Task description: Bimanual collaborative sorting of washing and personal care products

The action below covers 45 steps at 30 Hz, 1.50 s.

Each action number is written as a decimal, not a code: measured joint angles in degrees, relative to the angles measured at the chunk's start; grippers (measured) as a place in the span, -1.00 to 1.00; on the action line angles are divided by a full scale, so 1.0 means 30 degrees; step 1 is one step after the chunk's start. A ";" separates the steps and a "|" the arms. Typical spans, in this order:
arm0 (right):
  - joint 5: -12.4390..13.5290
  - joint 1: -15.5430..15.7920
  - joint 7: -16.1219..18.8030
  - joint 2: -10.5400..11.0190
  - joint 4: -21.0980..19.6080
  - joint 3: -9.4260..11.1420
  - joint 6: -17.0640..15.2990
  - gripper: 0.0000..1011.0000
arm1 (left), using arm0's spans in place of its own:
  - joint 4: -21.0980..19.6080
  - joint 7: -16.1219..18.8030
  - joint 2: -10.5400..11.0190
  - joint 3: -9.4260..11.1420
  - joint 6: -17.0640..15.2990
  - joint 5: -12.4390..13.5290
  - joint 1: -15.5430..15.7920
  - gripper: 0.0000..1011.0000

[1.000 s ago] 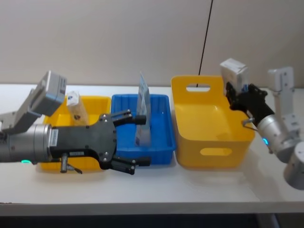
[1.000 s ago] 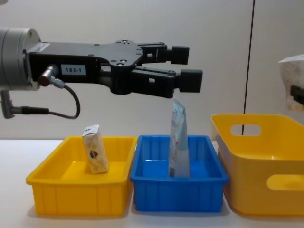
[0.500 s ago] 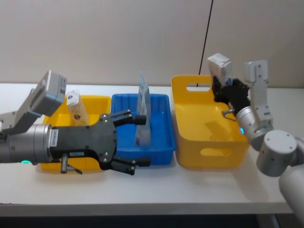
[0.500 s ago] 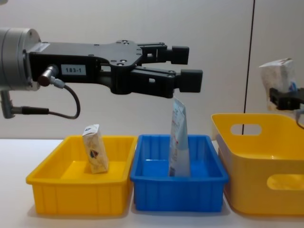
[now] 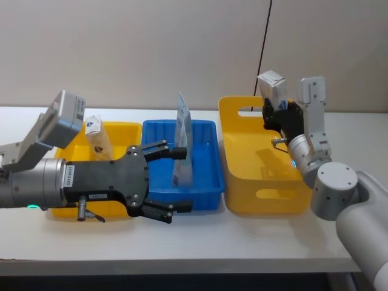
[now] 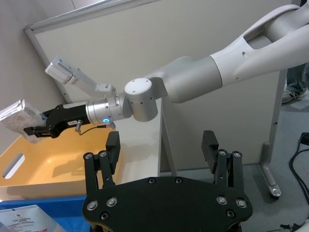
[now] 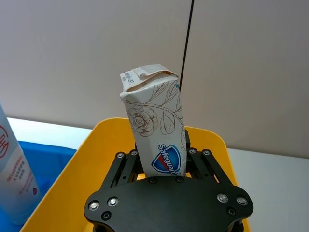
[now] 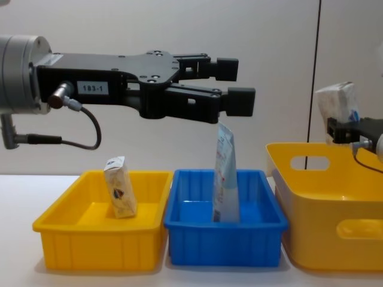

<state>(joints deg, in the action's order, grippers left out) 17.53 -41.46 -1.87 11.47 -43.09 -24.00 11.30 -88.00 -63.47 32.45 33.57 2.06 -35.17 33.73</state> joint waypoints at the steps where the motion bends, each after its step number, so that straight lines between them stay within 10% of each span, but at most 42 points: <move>1: -0.0026 -0.0058 -0.0049 -0.0060 0.0104 0.0015 0.0013 -0.30 | 0.0000 0.0000 0.0000 0.0000 0.0000 0.0001 0.0000 0.98; 13: -0.0095 0.0051 -0.0411 -0.0301 -0.0099 0.0349 -0.0174 0.40 | 0.0000 0.0000 -0.0001 -0.0001 0.0000 0.0000 -0.0001 0.98; 25: 0.0398 0.1453 0.0267 0.0407 -0.3304 0.0771 -0.1072 0.99 | -0.0001 0.0000 -0.0001 -0.0002 -0.0001 0.0000 0.0000 0.98; 45: 0.2531 0.6527 0.2905 0.3143 -1.2724 0.1736 -0.3679 0.99 | 0.0002 0.0000 -0.0001 -0.0003 -0.0001 0.0000 0.0001 0.98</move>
<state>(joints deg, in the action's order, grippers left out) 25.12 -21.88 6.85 20.90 -81.26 -18.80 0.26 -87.99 -63.47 32.45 33.56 2.06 -35.17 33.73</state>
